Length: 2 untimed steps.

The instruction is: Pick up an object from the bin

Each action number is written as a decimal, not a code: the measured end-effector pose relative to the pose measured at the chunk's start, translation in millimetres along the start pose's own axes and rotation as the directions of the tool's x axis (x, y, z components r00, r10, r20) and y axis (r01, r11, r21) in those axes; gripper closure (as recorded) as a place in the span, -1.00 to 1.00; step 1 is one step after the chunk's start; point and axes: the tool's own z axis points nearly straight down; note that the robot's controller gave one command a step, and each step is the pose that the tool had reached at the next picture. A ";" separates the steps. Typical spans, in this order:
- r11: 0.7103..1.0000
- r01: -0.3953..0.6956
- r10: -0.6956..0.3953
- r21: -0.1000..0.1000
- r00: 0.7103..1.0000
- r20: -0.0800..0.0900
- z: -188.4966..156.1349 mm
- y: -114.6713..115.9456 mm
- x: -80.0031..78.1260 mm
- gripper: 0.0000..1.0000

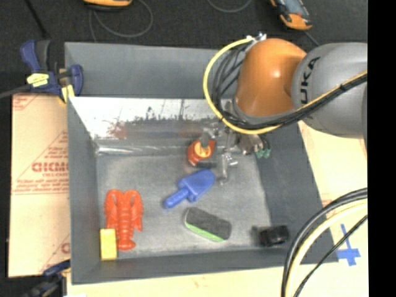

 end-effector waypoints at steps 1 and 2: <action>0.992 0.129 -0.129 -0.006 0.992 -0.007 28.7 19.2 -5.9 -1.00; 0.929 0.370 -0.370 -0.007 0.929 -0.005 63.5 29.0 7.0 -1.00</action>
Offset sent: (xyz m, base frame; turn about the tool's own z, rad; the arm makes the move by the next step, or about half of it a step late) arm -0.0194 0.0297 -0.0813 -0.4172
